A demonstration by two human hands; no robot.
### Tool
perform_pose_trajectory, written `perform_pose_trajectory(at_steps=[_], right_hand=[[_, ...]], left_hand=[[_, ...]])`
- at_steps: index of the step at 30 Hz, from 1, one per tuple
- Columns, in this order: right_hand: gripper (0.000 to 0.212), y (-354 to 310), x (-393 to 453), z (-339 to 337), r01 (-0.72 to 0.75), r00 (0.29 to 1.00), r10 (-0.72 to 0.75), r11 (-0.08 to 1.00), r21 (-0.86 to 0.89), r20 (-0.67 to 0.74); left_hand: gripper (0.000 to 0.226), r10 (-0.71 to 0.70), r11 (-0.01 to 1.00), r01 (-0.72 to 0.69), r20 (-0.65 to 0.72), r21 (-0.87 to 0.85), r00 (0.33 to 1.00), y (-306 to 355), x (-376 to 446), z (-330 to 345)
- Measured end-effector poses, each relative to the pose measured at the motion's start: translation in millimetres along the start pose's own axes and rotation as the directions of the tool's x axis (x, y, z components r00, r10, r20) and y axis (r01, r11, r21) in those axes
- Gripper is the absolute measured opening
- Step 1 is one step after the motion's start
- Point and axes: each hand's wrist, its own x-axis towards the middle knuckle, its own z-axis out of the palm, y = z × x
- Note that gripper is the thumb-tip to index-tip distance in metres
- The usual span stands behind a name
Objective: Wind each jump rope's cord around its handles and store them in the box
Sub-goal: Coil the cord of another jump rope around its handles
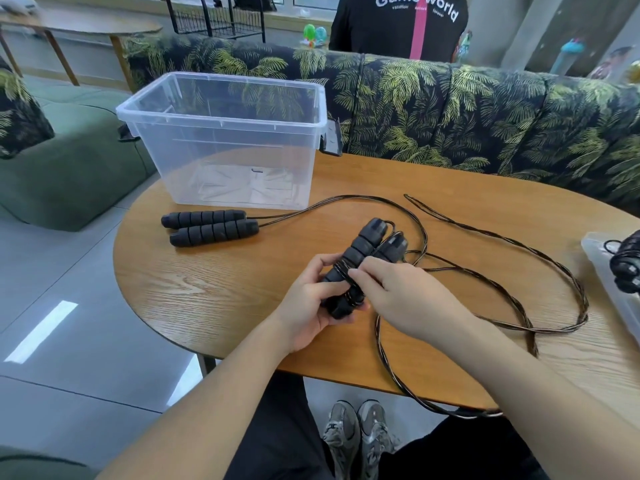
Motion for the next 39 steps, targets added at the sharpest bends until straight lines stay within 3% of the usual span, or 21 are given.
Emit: perform_pose_trajectory(at_steps=[6,13,16,18,22,27,30,32,35,39], right_hand=[[0.024,15,-8,17,-0.014,1.000,0.014,0.999,0.038,0.006],[0.031,28,-15,17,-0.011,0.998,0.005,0.996,0.094,0.066],[0.028,33,-22,19,-0.001,0.998,-0.004,0.996,0.086,0.055],[0.026,34,-27,23,0.036,0.999,-0.038,0.995,0.090,0.017],[0.023,42,-37,28,0.076,0.997,-0.076,0.993,0.089,-0.009],[0.035,74,-39,14,0.001,0.991,-0.036,0.967,0.254,0.132],[0.045,91,-27,0,-0.093,0.991,0.060,0.951,0.294,0.121],[0.050,95,-20,-10,-0.175,0.976,0.118,0.926,0.335,0.185],[0.039,97,-12,-21,-0.262,0.923,0.070,0.835,0.483,0.379],[0.015,96,1,-31,-0.281,0.888,-0.006,0.784,0.554,0.459]], left_hand=[[0.036,0.023,0.994,-0.031,-0.070,-0.110,0.997,3,1,2],[0.040,0.015,1.000,-0.015,0.005,-0.018,1.000,1,0,2],[0.050,0.012,0.996,-0.009,-0.041,0.088,0.999,0,2,5],[0.043,0.024,0.994,-0.017,-0.066,0.106,0.998,-1,2,7],[0.031,0.042,0.999,-0.042,0.006,-0.026,0.999,1,0,1],[0.027,0.003,0.999,0.002,0.120,-0.038,0.993,5,-3,-2],[0.030,-0.025,0.999,0.031,0.163,-0.034,0.986,6,-2,-3],[0.032,-0.048,0.998,0.054,0.178,-0.032,0.983,7,-2,-4],[0.034,-0.057,0.994,0.077,0.221,-0.081,0.974,7,-2,-7],[0.032,-0.128,0.990,0.140,0.327,-0.014,0.936,9,-3,-9]])
